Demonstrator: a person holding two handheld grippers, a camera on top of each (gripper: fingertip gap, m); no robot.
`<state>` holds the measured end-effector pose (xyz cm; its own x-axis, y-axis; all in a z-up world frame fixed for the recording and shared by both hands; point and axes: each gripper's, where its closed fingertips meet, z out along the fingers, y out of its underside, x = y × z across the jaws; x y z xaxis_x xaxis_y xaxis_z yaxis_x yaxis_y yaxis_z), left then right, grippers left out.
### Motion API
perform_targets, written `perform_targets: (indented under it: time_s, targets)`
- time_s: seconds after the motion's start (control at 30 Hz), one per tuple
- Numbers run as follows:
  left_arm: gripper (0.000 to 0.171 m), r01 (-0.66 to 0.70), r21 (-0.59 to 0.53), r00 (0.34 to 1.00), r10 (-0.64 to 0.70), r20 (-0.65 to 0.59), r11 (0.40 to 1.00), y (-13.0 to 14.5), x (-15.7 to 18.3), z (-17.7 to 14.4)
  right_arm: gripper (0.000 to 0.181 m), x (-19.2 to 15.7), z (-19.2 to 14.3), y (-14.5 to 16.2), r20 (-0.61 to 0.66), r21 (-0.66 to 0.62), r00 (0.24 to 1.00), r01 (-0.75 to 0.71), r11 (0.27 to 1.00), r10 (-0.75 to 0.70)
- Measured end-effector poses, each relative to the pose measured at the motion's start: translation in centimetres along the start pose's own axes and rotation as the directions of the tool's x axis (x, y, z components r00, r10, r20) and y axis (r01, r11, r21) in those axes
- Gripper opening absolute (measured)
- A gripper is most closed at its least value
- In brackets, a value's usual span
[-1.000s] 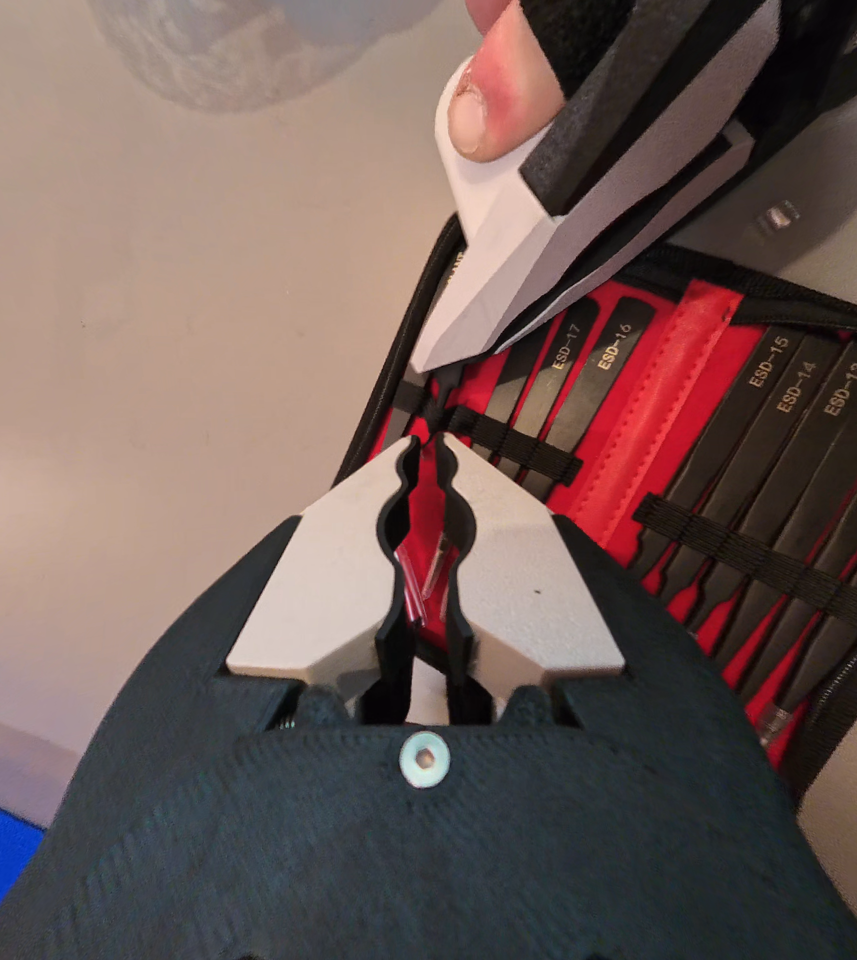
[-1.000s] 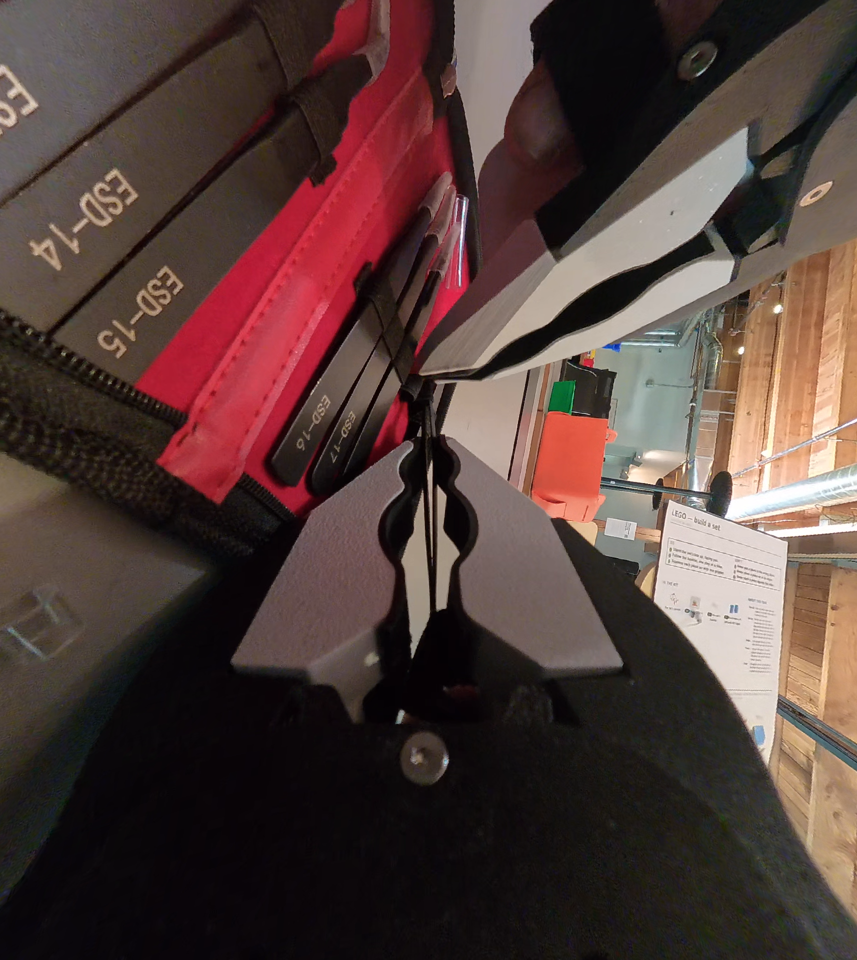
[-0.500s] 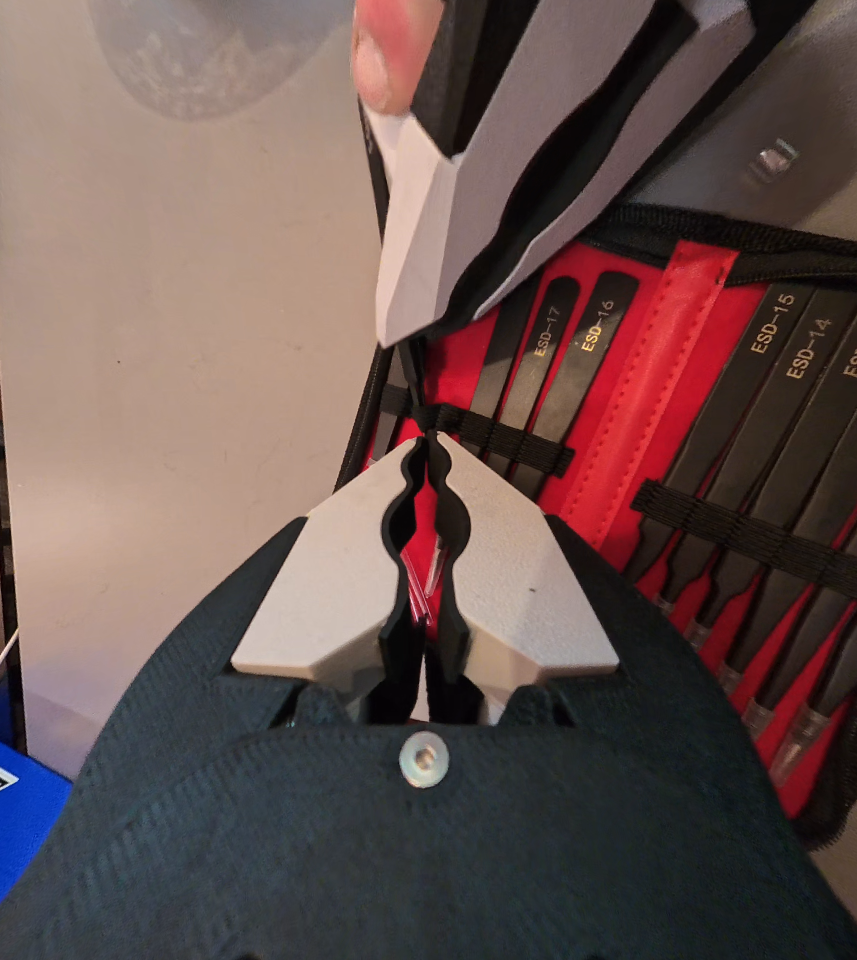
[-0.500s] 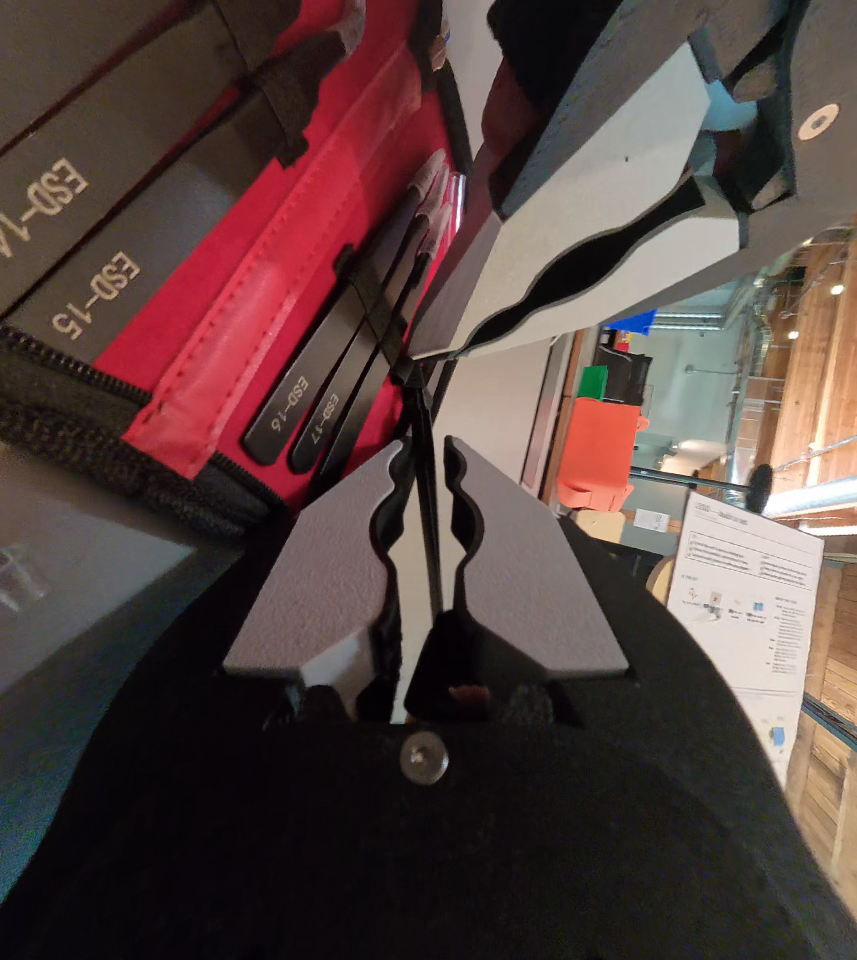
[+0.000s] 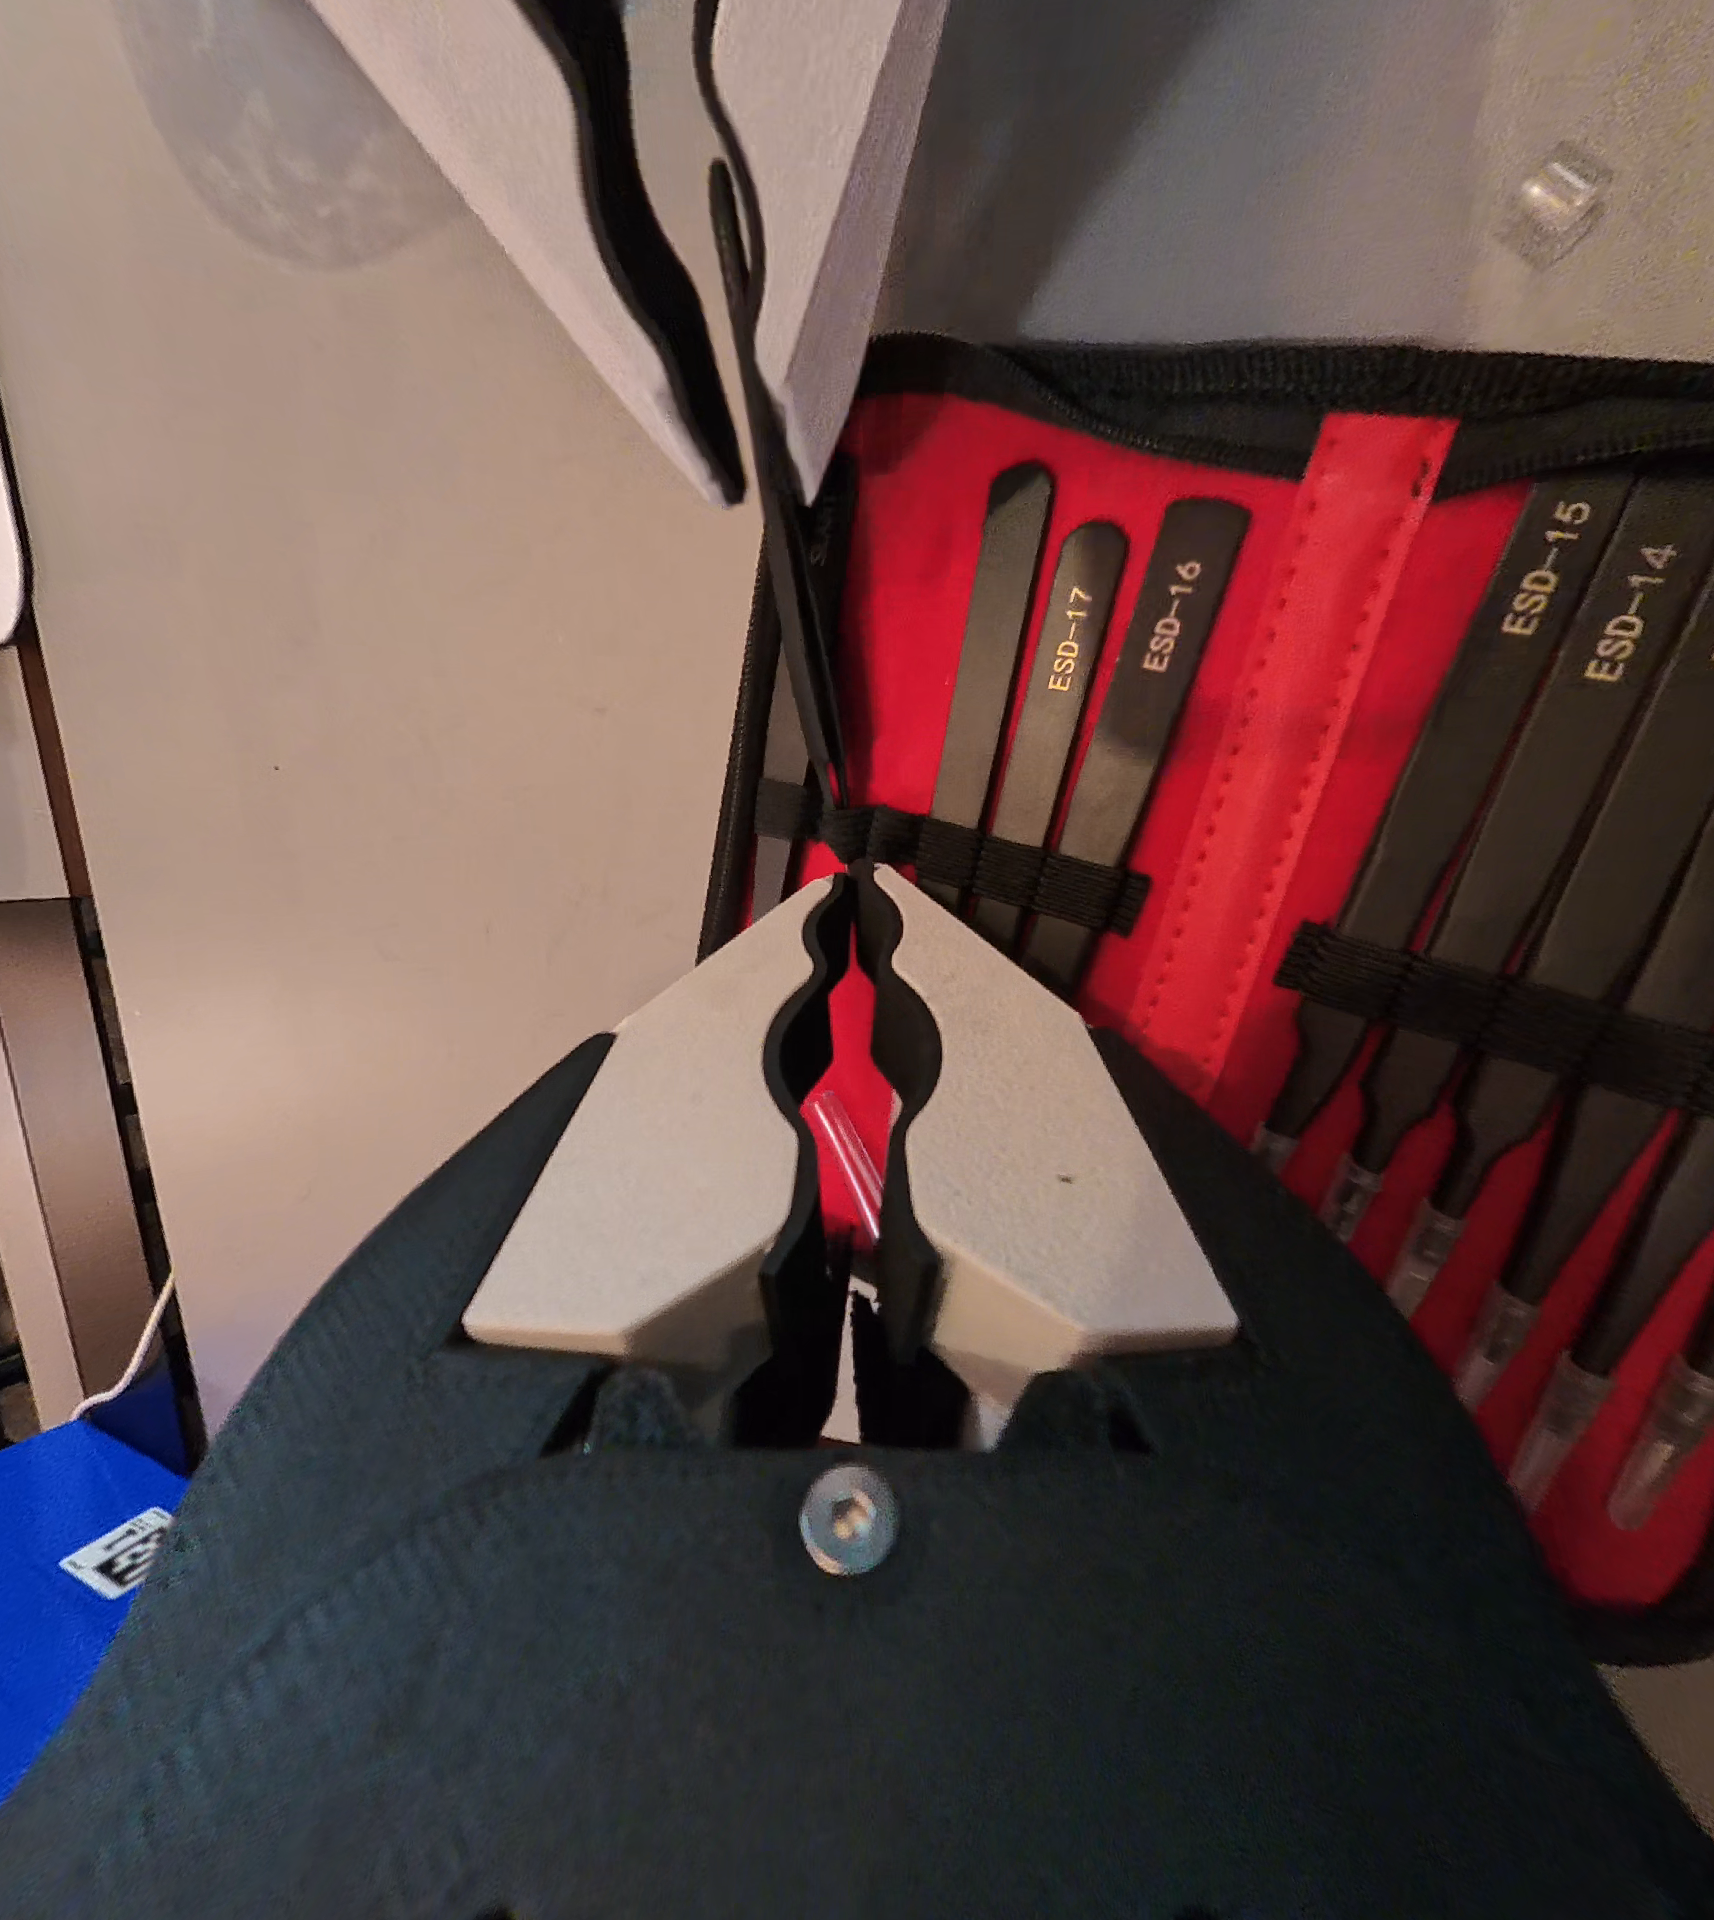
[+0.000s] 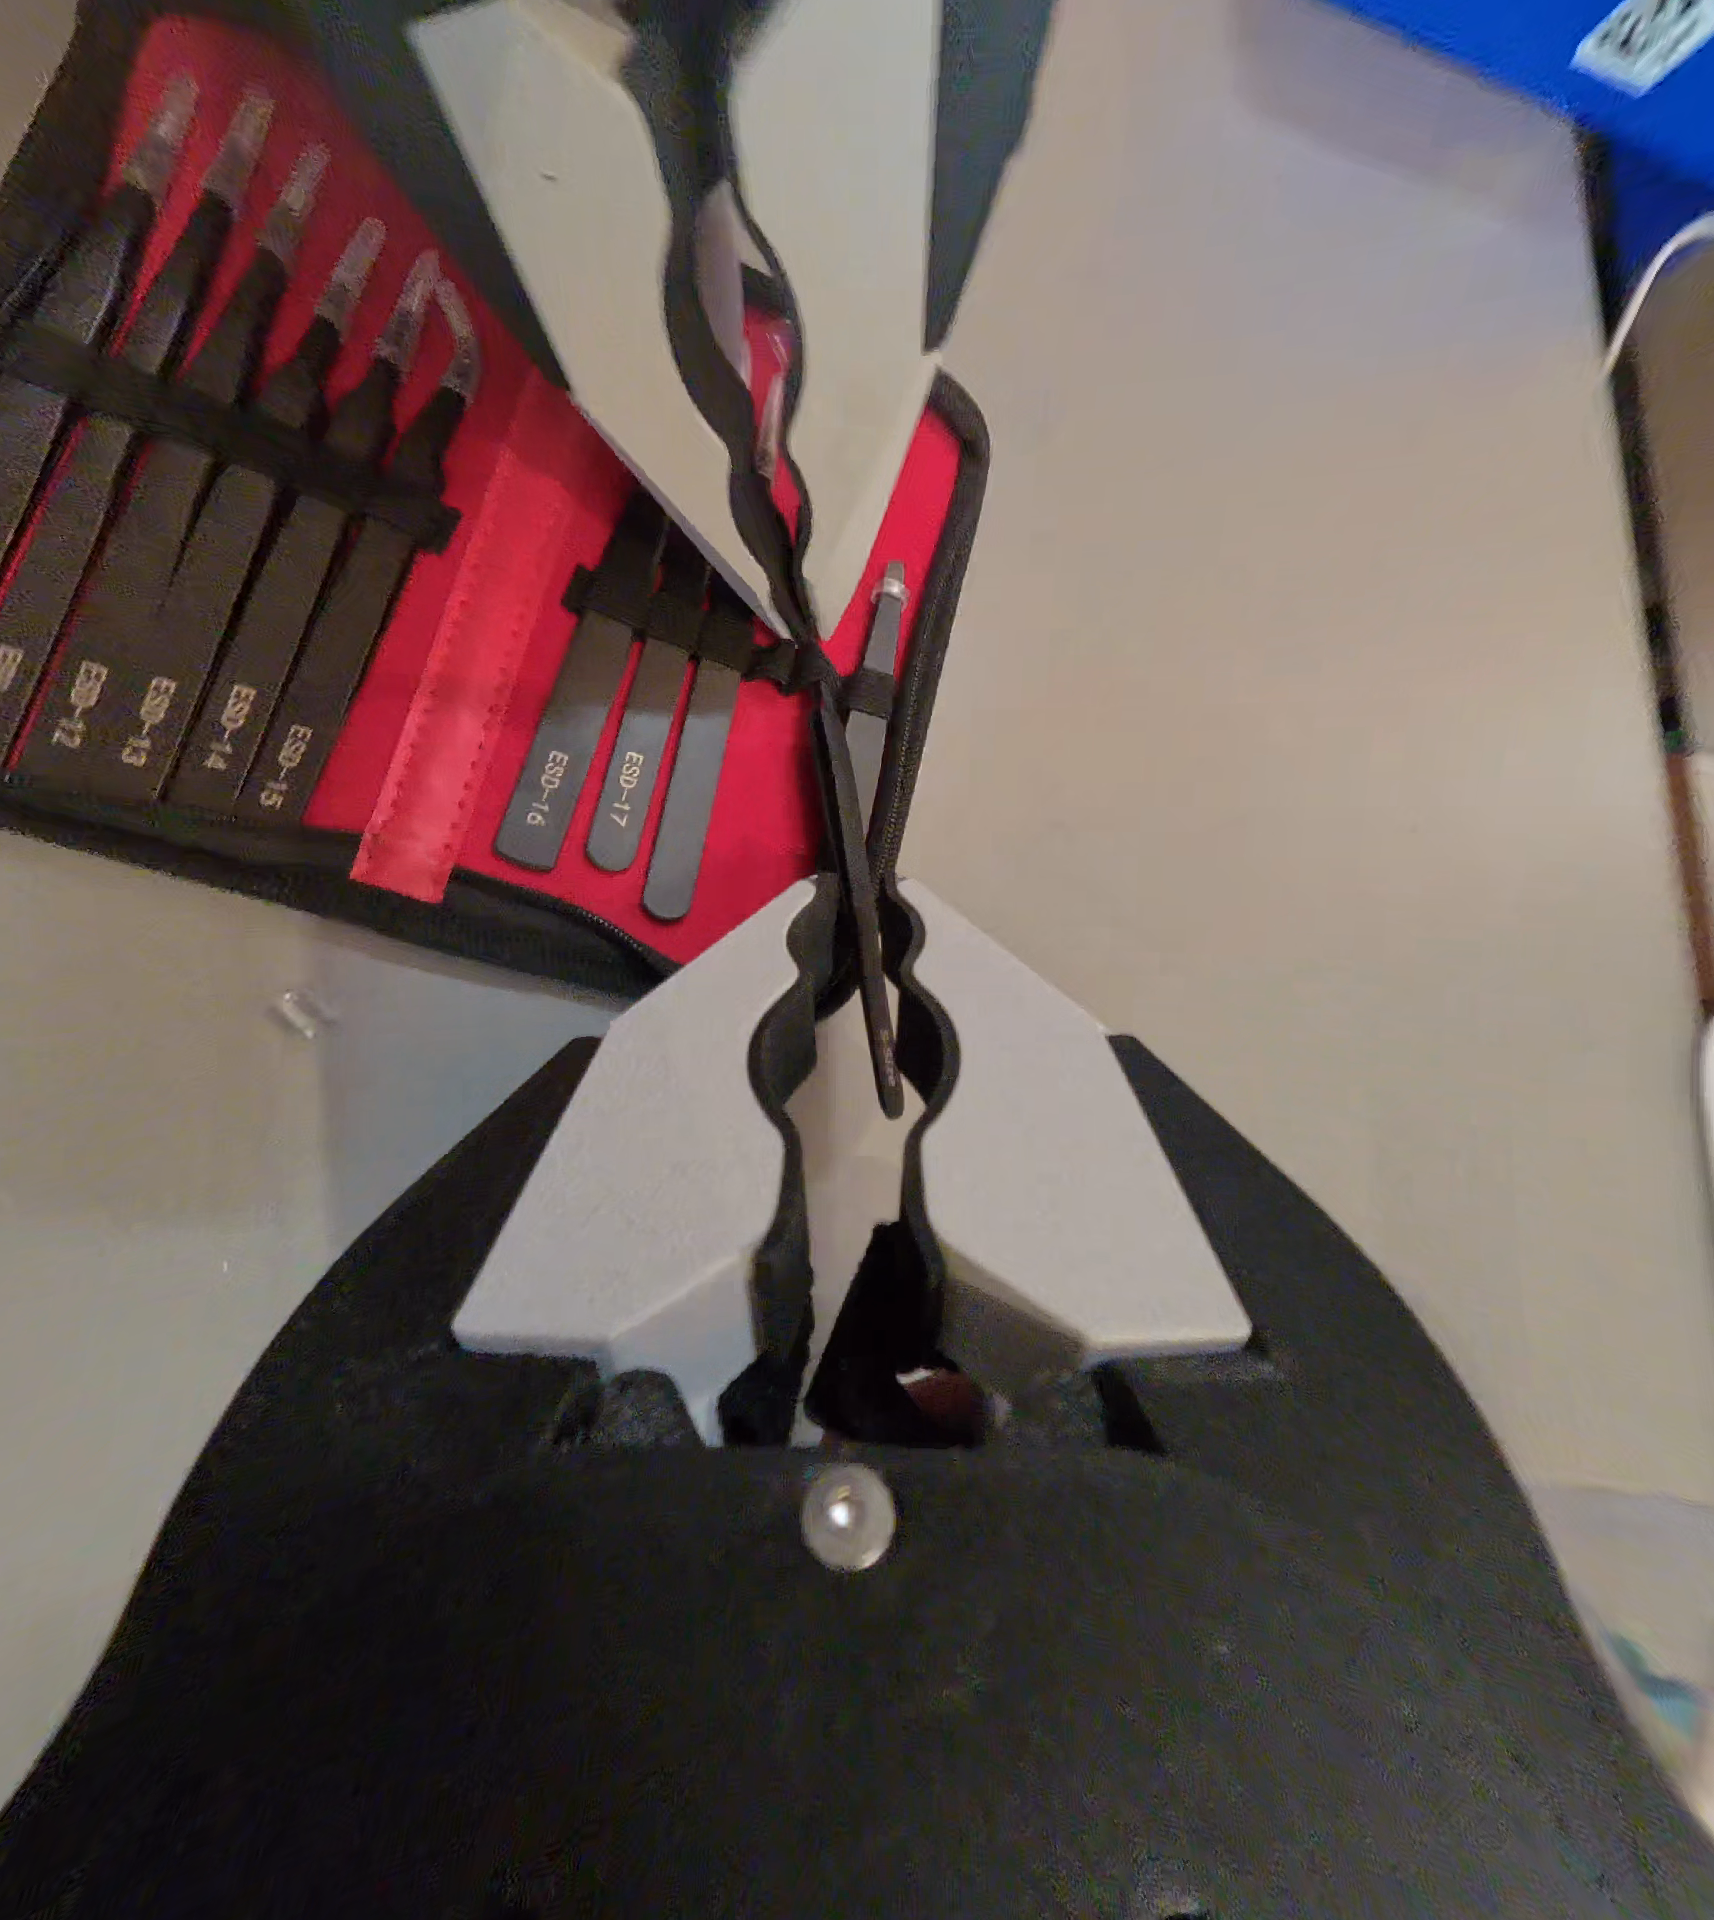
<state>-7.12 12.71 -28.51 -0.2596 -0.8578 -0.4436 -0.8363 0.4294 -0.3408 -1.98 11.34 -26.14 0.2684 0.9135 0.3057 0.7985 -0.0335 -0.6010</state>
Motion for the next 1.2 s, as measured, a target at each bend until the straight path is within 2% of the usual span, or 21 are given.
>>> perform_targets:
  time_s: [0.23, 0.37, 0.53, 0.7, 0.77, 0.83, 0.87, 0.9, 0.97, 1.0, 1.03, 1.13, 1.2]
  targets:
    - [0.0, -0.022, 0.011, 1.0, 0.022, 0.022, 1.0, 0.2, -0.2, 0.0, 0.0, -1.2, 0.9, 0.4, 0.149, 0.003, 0.977, -0.157, 0.988, 0.155]
    - [0.0, -0.013, 0.012, 0.999, 0.012, 0.029, 1.0, 0.5, -0.5, 0.0, 0.0, -1.6, 1.1, 0.2, 0.153, -0.03, 0.976, -0.149, 0.988, 0.152]
    - [0.0, 0.002, -0.001, 1.0, -0.002, 0.02, 1.0, 1.1, -0.6, -0.3, 0.0, -1.6, 1.6, -0.2, 0.107, -0.109, 0.992, -0.058, 0.992, 0.07]
    - [0.0, 0.059, 0.005, 0.998, -0.059, -0.009, 0.998, 1.5, -0.5, -0.6, 0.0, -1.6, 1.8, -0.5, 0.188, -0.163, 0.972, -0.113, 0.98, 0.143]
    - [0.002, 0.136, 0.016, 0.991, -0.136, -0.011, 0.991, 1.8, -1.0, -1.3, 0.0, -1.6, 1.9, -0.5, 0.202, -0.152, 0.97, -0.106, 0.983, 0.136]
    - [0.015, 0.227, 0.054, 0.973, -0.225, -0.042, 0.972, 1.9, -1.3, -2.4, 0.0, -1.6, 1.9, -0.5, 0.186, -0.159, 0.977, -0.074, 0.984, 0.104]
    - [0.031, 0.29, 0.057, 0.956, -0.286, -0.066, 0.955, 2.3, -1.4, -2.8, 0.0, -1.6, 1.9, -0.5, 0.171, -0.166, 0.983, -0.039, 0.985, 0.068]
    - [0.047, 0.357, 0.038, 0.93, -0.352, -0.109, 0.933, 2.9, -1.0, -2.9, 0.0, -1.6, 2.0, -0.5, 0.159, -0.178, 0.987, -0.006, 0.984, 0.035]
    - [0.06, 0.429, -0.012, 0.895, -0.426, -0.131, 0.903, 4.2, -0.3, -2.6, 0.0, -1.6, 2.0, -0.5, 0.15, -0.203, 0.988, 0.052, 0.978, -0.022]
    - [0.056, 0.484, -0.008, 0.863, -0.479, -0.162, 0.875, 4.1, 0.2, -2.6, 0.0, -1.6, 2.0, -0.5, 0.148, -0.214, 0.988, 0.078, 0.974, -0.047]
    - [0.064, 0.521, 0.005, 0.842, -0.513, -0.168, 0.854, 4.1, 0.2, -2.6, 0.0, -1.6, 2.0, -0.5, 0.145, -0.225, 0.987, 0.104, 0.969, -0.072]
    - [0.063, 0.628, 0.012, 0.76, -0.61, -0.225, 0.778, 4.0, 0.9, -2.4, 0.0, -1.7, 2.0, -0.4, 0.151, -0.252, 0.981, 0.158, 0.955, -0.122]
    - [0.064, 0.661, 0.035, 0.735, -0.637, -0.233, 0.75, 4.0, 0.8, -2.4, 0.0, -1.7, 2.1, -0.5, 0.169, -0.268, 0.976, 0.182, 0.946, -0.14]
